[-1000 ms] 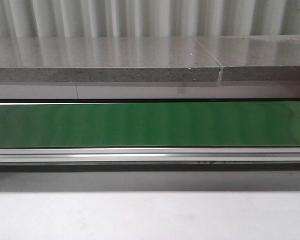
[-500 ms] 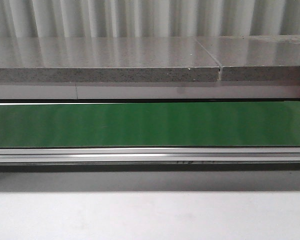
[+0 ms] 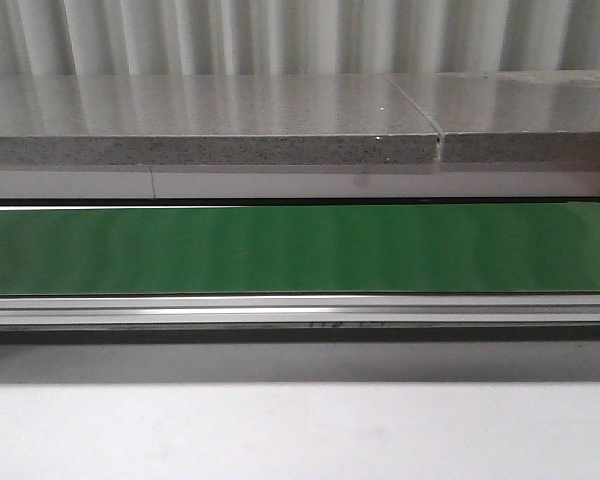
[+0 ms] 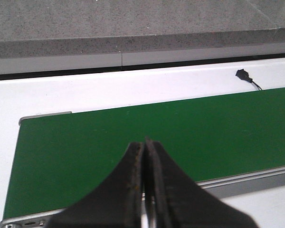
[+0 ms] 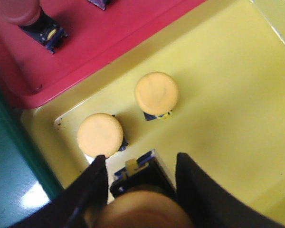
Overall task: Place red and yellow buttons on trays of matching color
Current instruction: 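Lower the yellow button into the yellow tray and open the right gripper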
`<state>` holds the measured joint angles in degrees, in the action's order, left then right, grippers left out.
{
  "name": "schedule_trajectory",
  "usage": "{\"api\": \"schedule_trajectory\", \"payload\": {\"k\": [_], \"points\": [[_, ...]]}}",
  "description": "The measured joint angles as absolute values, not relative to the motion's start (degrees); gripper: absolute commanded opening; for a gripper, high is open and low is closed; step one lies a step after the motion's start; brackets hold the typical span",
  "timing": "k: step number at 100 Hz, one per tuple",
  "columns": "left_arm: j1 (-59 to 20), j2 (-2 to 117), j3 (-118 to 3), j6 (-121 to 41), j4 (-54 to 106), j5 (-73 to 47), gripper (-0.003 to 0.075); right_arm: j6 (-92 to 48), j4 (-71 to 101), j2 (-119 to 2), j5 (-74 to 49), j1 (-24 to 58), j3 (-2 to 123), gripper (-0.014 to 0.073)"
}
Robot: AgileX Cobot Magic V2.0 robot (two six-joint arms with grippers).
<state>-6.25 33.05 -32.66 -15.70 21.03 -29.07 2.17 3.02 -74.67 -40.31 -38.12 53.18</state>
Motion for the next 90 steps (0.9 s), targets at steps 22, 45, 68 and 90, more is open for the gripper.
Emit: {"api": "schedule_trajectory", "payload": {"k": [22, 45, 68, 90], "points": [[-6.25, 33.05, -32.66, -15.70, 21.03, -29.07, -0.0020, 2.76, 3.02, -74.67, -34.88, -38.89, 47.74, 0.0046], [-6.25, 33.05, -32.66, -15.70, 21.03, -29.07, -0.0020, 4.89, 3.02, -74.67, -32.49, -42.23, 46.89, 0.0046], [-6.25, 33.05, -32.66, -15.70, 21.03, -29.07, -0.0020, 5.36, 3.02, -77.37, -30.26, -42.56, 46.89, 0.0046], [-6.25, 33.05, -32.66, -15.70, 21.03, -29.07, -0.0020, 5.36, 2.97, -82.80, -29.40, -42.70, 46.89, 0.0046]]}}
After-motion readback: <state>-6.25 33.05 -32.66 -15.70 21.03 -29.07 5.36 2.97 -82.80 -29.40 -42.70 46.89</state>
